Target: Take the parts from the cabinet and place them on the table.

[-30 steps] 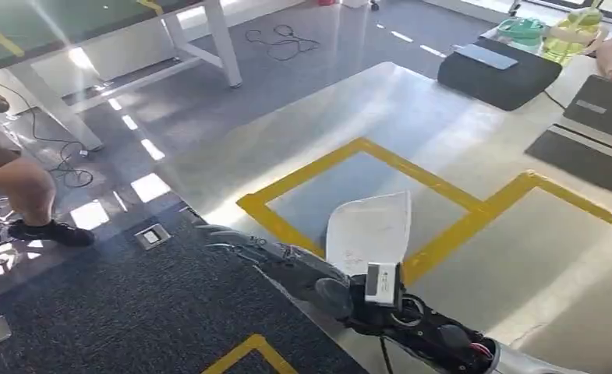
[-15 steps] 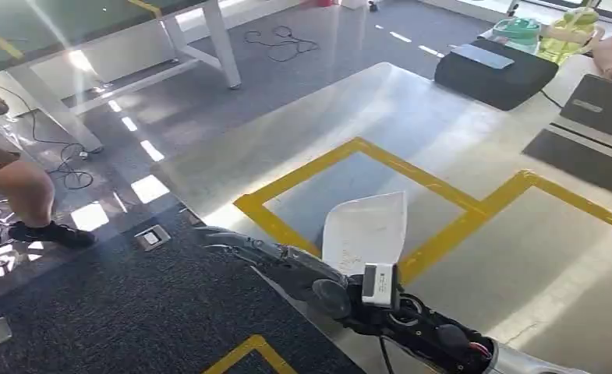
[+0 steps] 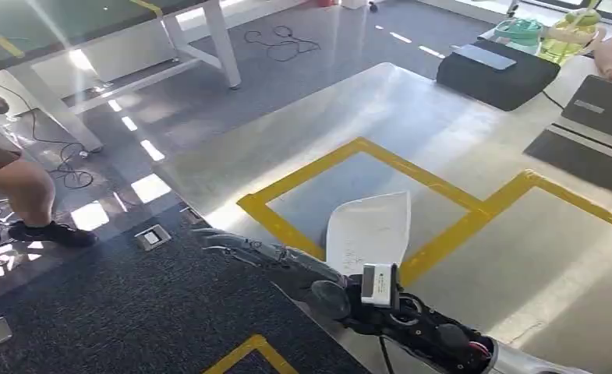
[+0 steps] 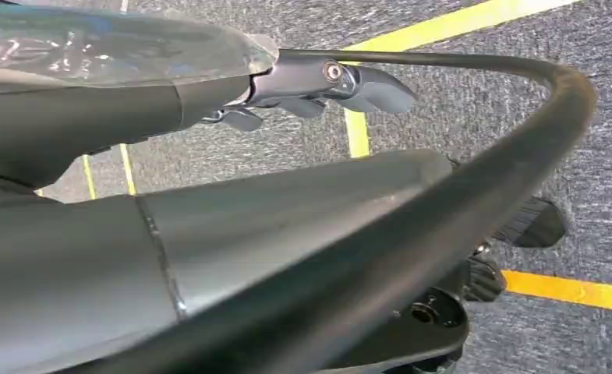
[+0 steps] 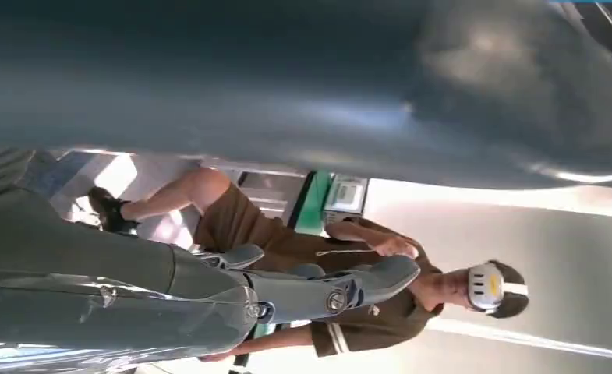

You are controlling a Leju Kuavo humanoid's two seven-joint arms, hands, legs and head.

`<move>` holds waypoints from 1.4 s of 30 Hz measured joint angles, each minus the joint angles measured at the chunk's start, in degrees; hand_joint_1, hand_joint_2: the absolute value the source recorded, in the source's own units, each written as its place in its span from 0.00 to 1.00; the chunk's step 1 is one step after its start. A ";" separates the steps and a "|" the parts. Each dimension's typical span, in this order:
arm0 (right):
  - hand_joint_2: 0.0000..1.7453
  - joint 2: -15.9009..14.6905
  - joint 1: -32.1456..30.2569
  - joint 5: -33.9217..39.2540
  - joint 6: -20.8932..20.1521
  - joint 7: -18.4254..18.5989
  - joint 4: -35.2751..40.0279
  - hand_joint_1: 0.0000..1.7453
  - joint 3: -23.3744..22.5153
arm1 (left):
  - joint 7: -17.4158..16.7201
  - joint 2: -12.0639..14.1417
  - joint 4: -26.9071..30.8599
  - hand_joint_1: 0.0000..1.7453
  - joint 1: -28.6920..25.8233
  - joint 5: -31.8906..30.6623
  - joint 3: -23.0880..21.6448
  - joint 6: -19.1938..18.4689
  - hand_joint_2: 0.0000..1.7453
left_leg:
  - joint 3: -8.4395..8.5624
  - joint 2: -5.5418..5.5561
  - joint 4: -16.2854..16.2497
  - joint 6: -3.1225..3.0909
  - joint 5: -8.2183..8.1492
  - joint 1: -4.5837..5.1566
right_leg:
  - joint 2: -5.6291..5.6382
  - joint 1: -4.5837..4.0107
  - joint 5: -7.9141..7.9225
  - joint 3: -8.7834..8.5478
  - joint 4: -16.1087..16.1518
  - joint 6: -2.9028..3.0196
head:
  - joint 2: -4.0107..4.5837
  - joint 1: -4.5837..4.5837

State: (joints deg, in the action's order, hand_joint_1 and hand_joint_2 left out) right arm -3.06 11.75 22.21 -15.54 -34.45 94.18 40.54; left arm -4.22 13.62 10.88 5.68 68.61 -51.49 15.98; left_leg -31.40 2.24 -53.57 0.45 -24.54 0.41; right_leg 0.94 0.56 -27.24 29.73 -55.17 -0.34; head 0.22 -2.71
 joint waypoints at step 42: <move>0.00 0.00 0.70 0.28 -0.26 0.15 0.00 0.00 0.11 | -0.17 0.28 0.00 0.00 0.36 0.50 0.00 0.13 0.00 | 1.20 -2.22 -0.52 -0.73 -1.36 0.36 | -1.35 -0.48 1.18 0.98 -0.32 0.05 | 0.00 0.42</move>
State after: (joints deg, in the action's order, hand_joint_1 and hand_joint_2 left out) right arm -3.06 12.46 22.49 -15.80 -34.29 94.18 40.65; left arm -4.39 13.90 10.88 6.04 69.11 -51.49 16.11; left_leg -30.20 0.02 -54.09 -0.28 -25.90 0.77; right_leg -0.41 0.09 -26.06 30.71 -55.49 -0.29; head 0.22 -2.29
